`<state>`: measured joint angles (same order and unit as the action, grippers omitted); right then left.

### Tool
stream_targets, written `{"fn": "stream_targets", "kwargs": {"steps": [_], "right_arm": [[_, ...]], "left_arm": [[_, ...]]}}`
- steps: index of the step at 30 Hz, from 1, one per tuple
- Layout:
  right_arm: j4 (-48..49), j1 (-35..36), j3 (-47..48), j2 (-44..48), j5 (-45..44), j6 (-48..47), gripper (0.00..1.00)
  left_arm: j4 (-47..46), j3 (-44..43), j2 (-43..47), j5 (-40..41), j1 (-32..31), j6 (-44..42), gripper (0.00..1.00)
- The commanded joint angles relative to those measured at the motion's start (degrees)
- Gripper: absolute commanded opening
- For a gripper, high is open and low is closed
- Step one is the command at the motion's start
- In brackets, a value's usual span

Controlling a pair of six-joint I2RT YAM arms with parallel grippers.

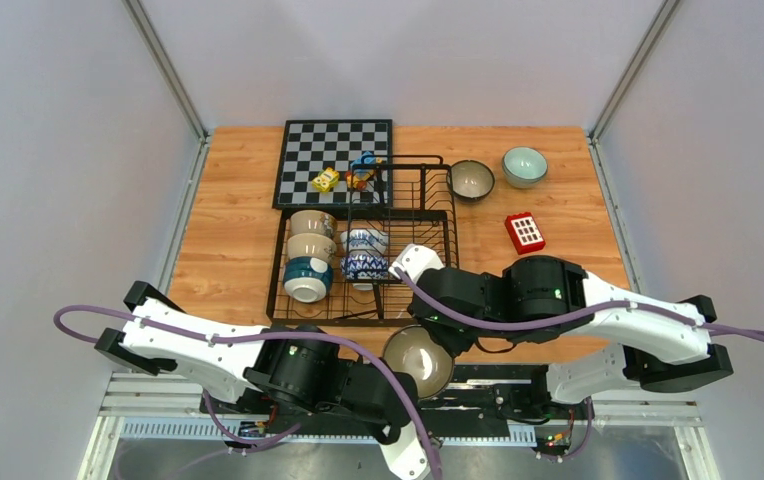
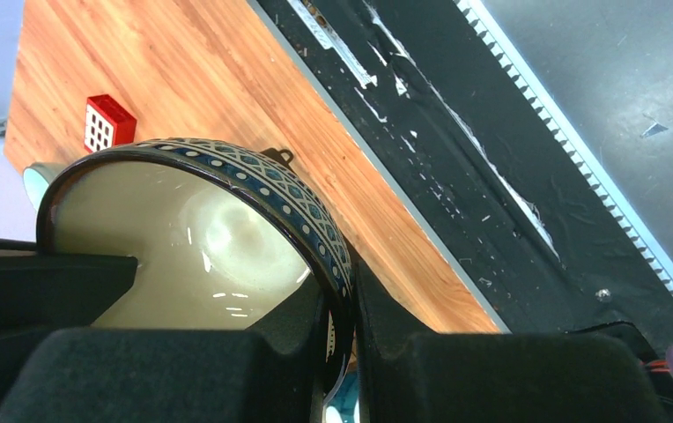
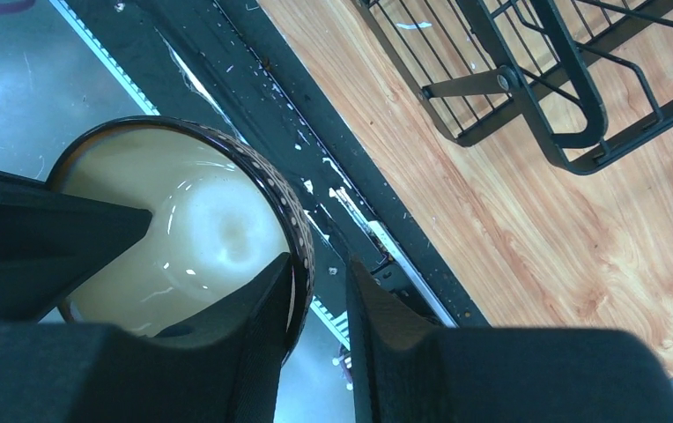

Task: Unload the bowls from the dish rack
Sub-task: Place the bowl at the center of the board.

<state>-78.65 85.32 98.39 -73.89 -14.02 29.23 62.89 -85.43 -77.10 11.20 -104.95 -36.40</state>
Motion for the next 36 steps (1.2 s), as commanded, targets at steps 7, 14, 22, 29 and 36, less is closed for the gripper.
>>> {"fn": "stream_targets", "kwargs": {"steps": [7,14,22,29,36], "right_arm": [[-0.5,1.5,-1.8,0.4,0.4,1.4,0.19],[-0.4,1.6,-1.3,1.1,-0.2,1.8,0.0],[-0.2,1.6,4.0,3.2,-6.9,1.9,0.0],[-6.7,0.5,19.5,0.1,-15.3,-2.9,0.0],[-3.0,-17.4,31.4,-3.5,-14.0,-14.7,0.0]], "left_arm": [[-4.4,-0.4,1.5,2.5,-0.6,0.6,0.0],[-6.0,1.0,2.0,4.2,-0.6,0.9,0.03],[-15.0,6.0,7.9,8.3,-0.7,-0.3,0.96],[-26.9,9.8,14.5,15.3,-0.7,-1.1,1.0],[-37.8,10.5,15.4,24.4,-0.1,-0.8,1.0]]}}
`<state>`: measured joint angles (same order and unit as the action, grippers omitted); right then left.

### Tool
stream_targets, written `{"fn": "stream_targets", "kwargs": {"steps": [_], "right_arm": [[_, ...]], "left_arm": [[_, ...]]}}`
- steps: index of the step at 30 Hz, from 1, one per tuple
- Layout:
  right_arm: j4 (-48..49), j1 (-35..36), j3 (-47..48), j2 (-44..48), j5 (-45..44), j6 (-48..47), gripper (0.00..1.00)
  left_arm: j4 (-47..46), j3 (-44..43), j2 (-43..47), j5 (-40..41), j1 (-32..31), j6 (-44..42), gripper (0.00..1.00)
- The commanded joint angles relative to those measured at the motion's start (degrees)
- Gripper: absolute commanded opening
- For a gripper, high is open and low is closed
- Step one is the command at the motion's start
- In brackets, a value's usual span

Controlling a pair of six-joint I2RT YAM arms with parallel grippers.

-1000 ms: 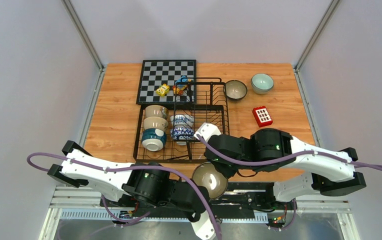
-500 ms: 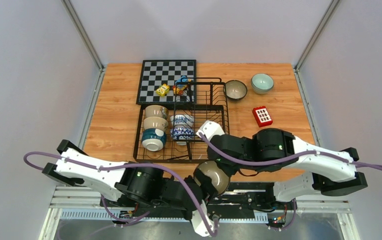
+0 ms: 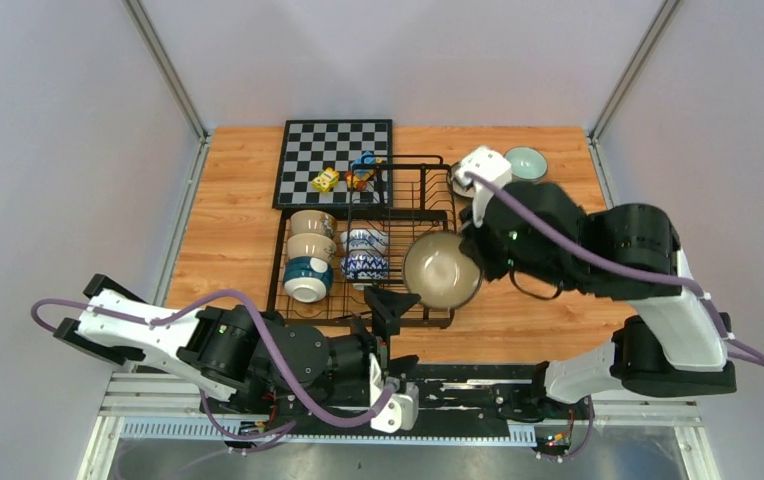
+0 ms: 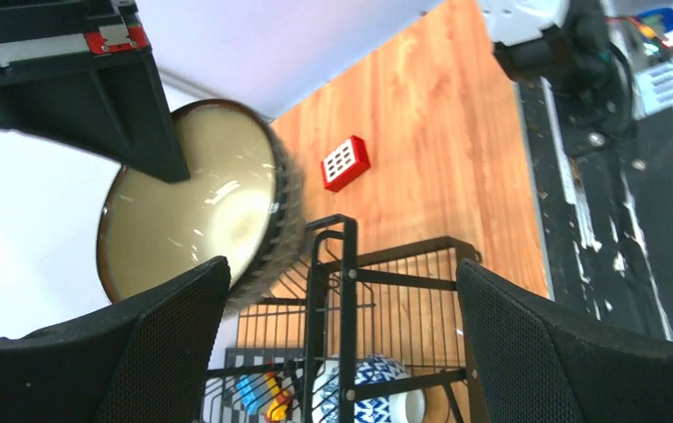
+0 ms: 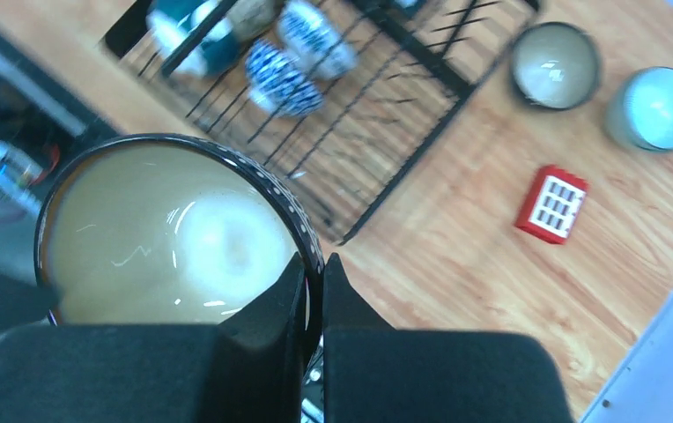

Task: Unload the bowls from the dish rack
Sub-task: Place the bowl at the center of the board.

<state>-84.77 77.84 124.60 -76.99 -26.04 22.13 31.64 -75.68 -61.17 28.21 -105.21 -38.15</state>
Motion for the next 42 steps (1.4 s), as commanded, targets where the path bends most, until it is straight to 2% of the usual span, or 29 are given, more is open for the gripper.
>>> {"fn": "stream_targets", "kwargs": {"steps": [1,4,8,11,14,17,20,25,29,34,42], "right_arm": [[4.6,-12.8,5.3,-0.6,-1.9,-8.9,0.0],[10.4,-21.1,3.0,-0.6,-1.6,-11.3,0.0],[21.6,-32.4,-3.5,1.4,2.0,-11.0,0.0],[28.5,-42.7,-8.5,3.2,4.8,-9.3,0.0],[34.3,-53.8,-15.3,4.5,8.6,-4.0,0.0],[43.4,-64.6,-26.4,7.3,13.9,4.3,0.0],[47.8,-71.9,-33.1,6.7,18.0,10.4,0.0],[51.3,-74.1,-37.4,1.9,16.1,13.1,0.0],[54.3,-74.3,-37.9,-2.7,14.8,14.5,0.0],[54.5,-74.9,-33.5,-12.6,15.9,17.3,0.0],[54.7,-74.7,-27.9,-21.0,17.2,18.6,0.0]], "left_arm": [[-7.4,0.1,-1.0,8.7,0.6,1.2,1.0],[-8.0,-2.6,-2.8,8.6,5.8,4.2,1.0],[-9.6,-4.5,-2.9,1.2,16.2,11.8,1.0],[-14.0,-4.3,-1.4,0.1,22.5,16.0,1.0],[-17.3,-4.5,0.5,1.9,29.3,22.2,1.0],[-19.8,-2.7,4.2,4.3,36.5,31.3,1.0],[-20.2,0.1,8.6,11.3,39.5,35.9,1.0],[-12.5,4.2,13.9,23.1,42.0,42.1,1.0],[-7.0,9.5,19.2,25.9,44.9,46.6,1.0],[-4.2,16.5,24.2,26.2,48.6,49.8,1.0],[0.9,22.0,23.0,20.2,54.4,56.0,1.0]]}}
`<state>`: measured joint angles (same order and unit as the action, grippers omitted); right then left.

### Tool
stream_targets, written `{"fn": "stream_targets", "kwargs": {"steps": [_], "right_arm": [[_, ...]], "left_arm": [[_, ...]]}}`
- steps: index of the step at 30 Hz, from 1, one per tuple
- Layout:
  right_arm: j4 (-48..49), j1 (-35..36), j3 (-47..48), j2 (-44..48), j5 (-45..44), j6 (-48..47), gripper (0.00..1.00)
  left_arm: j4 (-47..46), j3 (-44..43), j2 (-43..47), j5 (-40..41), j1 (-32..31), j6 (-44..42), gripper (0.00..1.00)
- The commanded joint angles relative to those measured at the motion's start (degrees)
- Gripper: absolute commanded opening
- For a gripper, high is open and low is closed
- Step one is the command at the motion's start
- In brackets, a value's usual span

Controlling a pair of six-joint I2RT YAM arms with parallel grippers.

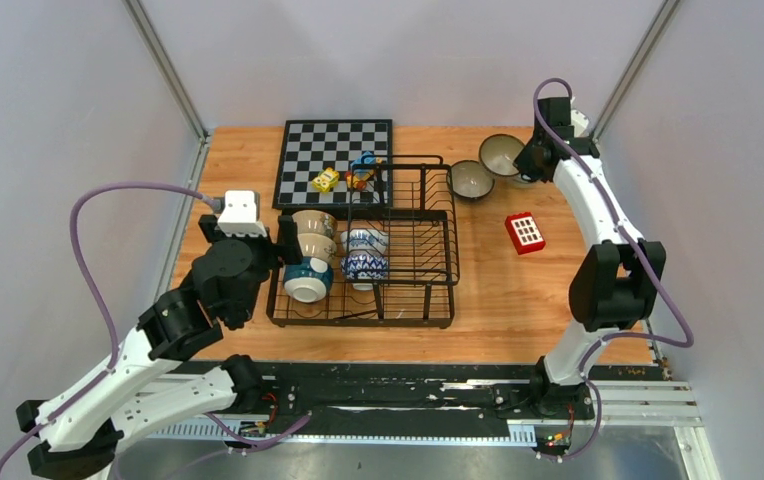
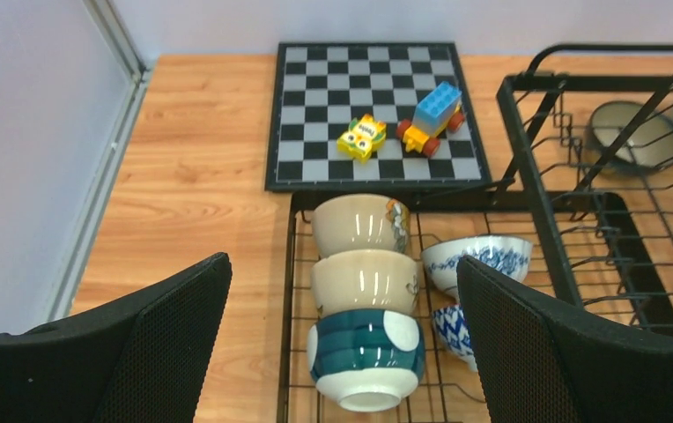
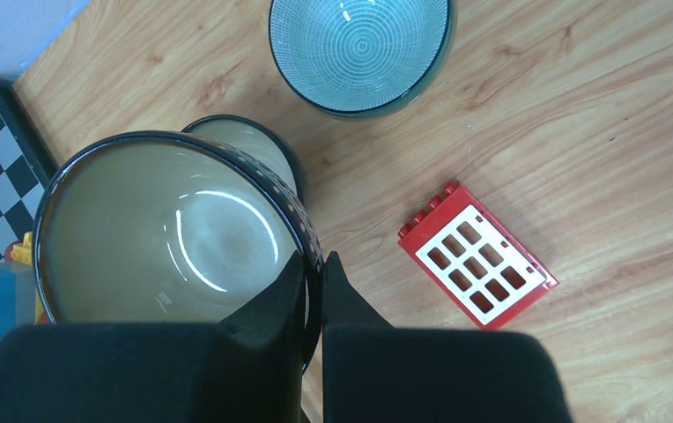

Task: Unload the bowls from the dish rack
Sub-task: Place the bowl at the center of the board.

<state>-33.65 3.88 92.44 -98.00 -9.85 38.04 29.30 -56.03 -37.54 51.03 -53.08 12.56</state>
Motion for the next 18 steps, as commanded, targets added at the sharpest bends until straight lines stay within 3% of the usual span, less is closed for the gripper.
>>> {"fn": "stream_targets", "kwargs": {"steps": [1,18], "right_arm": [[3.6,-0.7,4.4,-0.5,1.1,2.9,0.0],[4.3,1.4,7.1,-10.2,5.6,5.9,0.0]], "left_arm": [[3.3,3.3,-0.3,-3.1,2.8,5.8,1.0],[2.7,8.3,2.0,-7.1,5.4,7.7,1.0]]}}
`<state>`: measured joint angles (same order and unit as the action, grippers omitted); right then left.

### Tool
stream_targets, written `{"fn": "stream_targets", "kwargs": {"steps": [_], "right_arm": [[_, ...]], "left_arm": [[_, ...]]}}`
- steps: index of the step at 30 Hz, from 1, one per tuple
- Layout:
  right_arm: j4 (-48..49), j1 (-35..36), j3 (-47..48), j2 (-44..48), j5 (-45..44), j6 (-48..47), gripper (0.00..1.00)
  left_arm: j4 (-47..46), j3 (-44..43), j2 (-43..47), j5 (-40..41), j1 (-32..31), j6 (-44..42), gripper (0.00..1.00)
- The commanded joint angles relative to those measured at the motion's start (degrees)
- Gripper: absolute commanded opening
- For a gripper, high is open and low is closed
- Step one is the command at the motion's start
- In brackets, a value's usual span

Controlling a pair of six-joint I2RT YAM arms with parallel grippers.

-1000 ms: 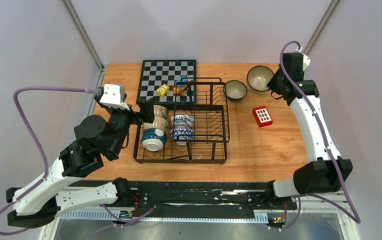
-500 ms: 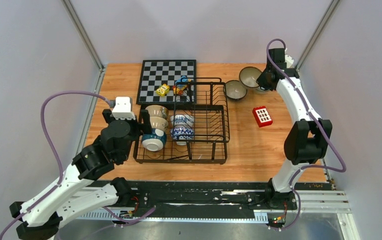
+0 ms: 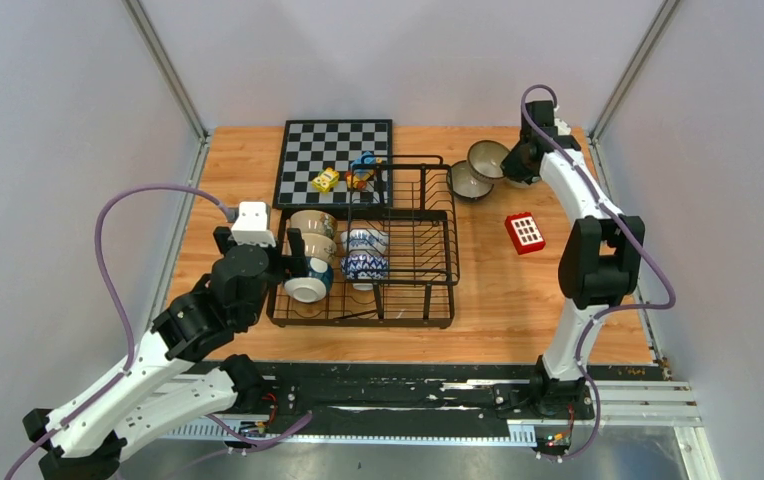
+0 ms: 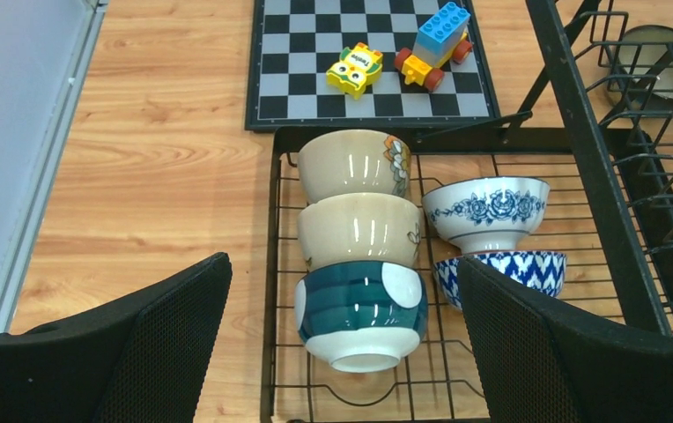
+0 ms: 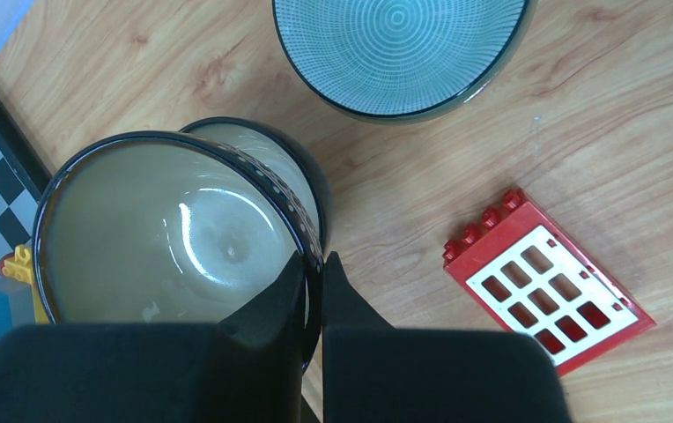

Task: Unload the bowls from the dish rack
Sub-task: Place the bowl at the center of the board.

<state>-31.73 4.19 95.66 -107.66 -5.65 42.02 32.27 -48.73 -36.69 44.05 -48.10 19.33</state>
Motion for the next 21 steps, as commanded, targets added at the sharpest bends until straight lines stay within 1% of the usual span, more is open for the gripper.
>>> {"fn": "stream_targets", "kwargs": {"steps": [1,11,21], "right_arm": [[2.4,1.3,4.2,-1.1,1.4,1.9,0.0],[2.0,2.9,7.6,-6.3,1.8,1.9,0.0],[1.3,4.4,8.7,-8.8,1.1,1.4,0.0]], "left_arm": [[-0.1,1.1,1.1,0.0,0.5,1.0,1.0],[0.3,3.4,1.8,-0.3,0.5,0.9,1.0],[-0.2,4.3,1.2,-0.5,0.5,0.8,1.0]]}}
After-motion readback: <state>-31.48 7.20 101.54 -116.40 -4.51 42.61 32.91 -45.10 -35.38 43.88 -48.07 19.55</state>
